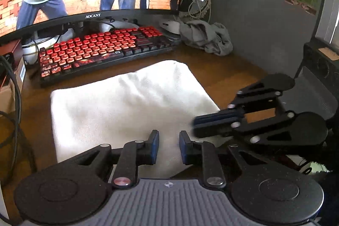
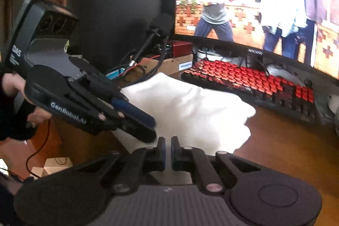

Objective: Fold clothes

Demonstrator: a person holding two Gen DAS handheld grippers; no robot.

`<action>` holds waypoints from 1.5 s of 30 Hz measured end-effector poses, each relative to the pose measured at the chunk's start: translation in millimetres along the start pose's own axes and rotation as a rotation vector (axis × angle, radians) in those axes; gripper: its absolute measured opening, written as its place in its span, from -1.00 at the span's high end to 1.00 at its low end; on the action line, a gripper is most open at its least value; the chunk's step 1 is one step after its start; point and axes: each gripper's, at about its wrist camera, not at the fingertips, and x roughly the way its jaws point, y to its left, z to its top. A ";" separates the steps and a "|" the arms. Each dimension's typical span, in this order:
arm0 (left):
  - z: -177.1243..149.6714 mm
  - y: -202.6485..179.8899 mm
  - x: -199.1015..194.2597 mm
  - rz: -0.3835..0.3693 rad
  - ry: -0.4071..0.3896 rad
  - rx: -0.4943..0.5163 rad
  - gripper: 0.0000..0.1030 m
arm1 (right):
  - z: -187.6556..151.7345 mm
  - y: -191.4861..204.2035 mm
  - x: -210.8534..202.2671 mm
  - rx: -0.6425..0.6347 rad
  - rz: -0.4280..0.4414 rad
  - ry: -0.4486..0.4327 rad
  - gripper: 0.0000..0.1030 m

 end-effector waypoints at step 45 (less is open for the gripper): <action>20.5 27.2 23.9 0.018 -0.071 -0.089 0.43 | 38.4 -75.0 64.6 0.098 -0.077 -0.013 1.00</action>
